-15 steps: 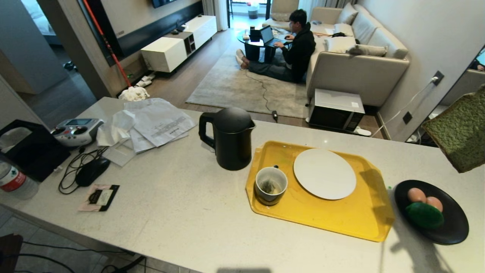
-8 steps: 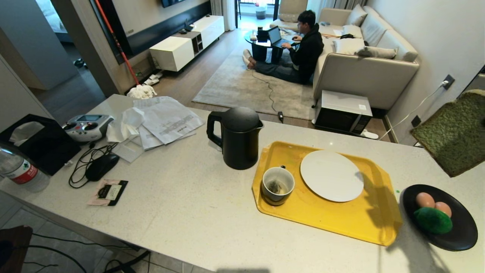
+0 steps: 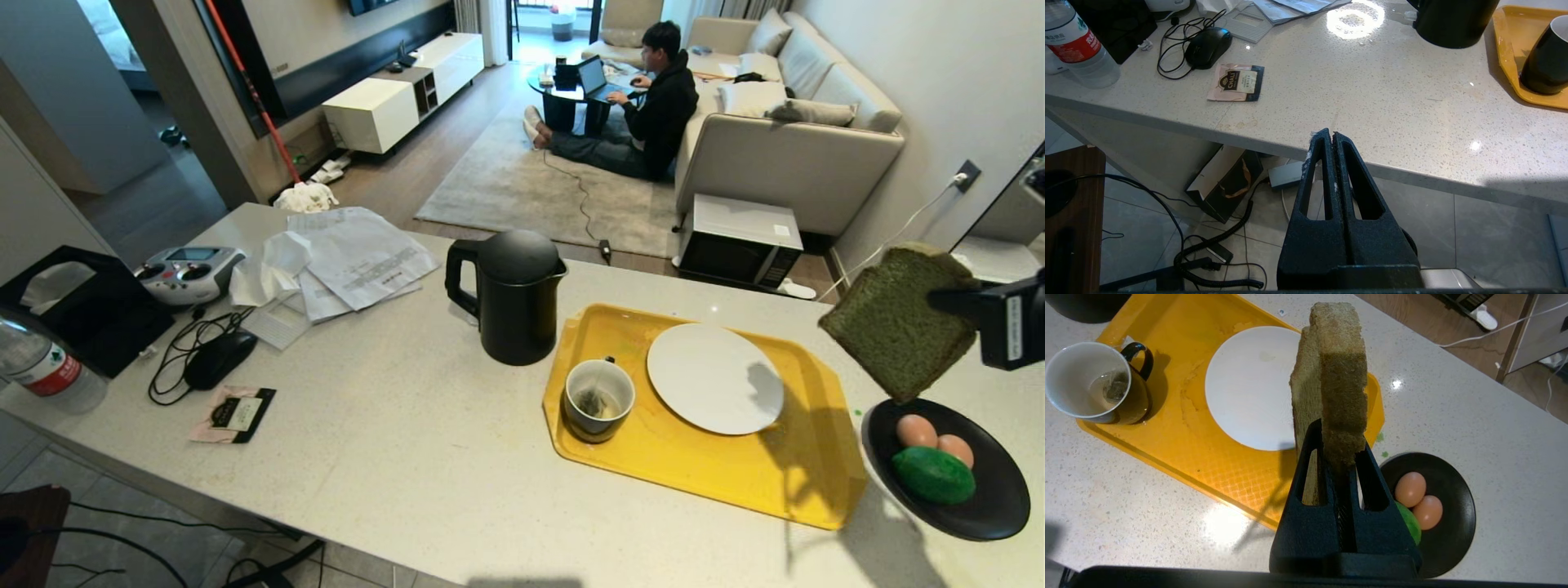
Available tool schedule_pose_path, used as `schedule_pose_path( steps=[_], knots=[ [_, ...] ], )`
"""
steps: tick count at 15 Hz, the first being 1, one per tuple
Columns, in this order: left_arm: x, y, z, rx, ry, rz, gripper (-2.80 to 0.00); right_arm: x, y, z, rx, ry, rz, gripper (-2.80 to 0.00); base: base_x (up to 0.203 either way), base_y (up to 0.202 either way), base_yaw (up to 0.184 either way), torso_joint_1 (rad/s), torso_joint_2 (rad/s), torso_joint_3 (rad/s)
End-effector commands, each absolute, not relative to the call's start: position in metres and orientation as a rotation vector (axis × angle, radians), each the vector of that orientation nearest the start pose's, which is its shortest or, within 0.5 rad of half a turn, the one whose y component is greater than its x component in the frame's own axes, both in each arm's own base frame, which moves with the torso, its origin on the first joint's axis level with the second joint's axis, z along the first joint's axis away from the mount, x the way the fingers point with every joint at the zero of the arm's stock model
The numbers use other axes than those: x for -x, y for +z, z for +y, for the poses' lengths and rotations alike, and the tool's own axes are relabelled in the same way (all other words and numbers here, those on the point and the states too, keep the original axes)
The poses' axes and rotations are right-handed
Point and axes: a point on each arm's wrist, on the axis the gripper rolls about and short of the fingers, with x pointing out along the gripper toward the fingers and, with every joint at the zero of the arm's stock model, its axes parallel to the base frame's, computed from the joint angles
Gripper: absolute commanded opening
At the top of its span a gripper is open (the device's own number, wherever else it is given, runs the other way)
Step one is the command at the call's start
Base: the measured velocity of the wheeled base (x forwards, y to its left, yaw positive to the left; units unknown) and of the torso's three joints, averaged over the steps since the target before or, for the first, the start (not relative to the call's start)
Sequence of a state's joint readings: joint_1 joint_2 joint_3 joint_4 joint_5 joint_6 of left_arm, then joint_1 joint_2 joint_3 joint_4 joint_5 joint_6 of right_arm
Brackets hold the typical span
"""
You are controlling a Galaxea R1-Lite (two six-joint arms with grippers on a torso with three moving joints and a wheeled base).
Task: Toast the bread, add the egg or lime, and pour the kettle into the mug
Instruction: Put the baked bread on a plate
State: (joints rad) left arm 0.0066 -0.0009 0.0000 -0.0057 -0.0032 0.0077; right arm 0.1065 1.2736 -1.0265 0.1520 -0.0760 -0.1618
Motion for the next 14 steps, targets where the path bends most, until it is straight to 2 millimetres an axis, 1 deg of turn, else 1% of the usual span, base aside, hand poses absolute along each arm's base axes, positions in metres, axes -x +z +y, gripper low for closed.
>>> schedule_pose_path(
  steps=[1, 4, 6, 8, 10, 12, 14],
  knots=[
    [0.023, 0.076, 0.000, -0.008, 0.003, -0.008, -2.80, -0.234, 0.253, 0.027, 0.204, 0.059, 0.478, -2.80, 0.000, 0.000, 0.000, 0.000, 0.00, 0.000],
    [0.023, 0.076, 0.000, -0.008, 0.004, -0.008, -2.80, -0.266, 0.234, 0.037, 0.205, 0.067, 0.528, -2.80, 0.000, 0.000, 0.000, 0.000, 0.00, 0.000],
    [0.023, 0.076, 0.000, -0.008, 0.005, -0.009, -2.80, -0.281, 0.223, 0.053, 0.189, 0.075, 0.560, -2.80, 0.000, 0.000, 0.000, 0.000, 0.00, 0.000],
    [0.023, 0.076, 0.000, -0.008, 0.003, -0.008, -2.80, -0.286, 0.213, 0.069, 0.185, 0.086, 0.585, -2.80, 0.000, 0.000, 0.000, 0.000, 0.00, 0.000],
    [0.023, 0.076, 0.000, -0.008, 0.003, -0.008, -2.80, -0.288, 0.209, 0.083, 0.195, 0.118, 0.584, -2.80, 0.000, 0.000, 0.000, 0.000, 0.00, 0.000],
    [0.023, 0.076, 0.000, -0.008, 0.005, -0.008, -2.80, -0.298, 0.200, 0.093, 0.171, 0.079, 0.584, -2.80, 0.000, 0.000, 0.000, 0.000, 0.00, 0.000],
    [0.023, 0.076, 0.000, -0.008, 0.003, -0.008, -2.80, -0.306, 0.189, 0.099, 0.170, 0.073, 0.610, -2.80, 0.000, 0.000, 0.000, 0.000, 0.00, 0.000]
  ],
)
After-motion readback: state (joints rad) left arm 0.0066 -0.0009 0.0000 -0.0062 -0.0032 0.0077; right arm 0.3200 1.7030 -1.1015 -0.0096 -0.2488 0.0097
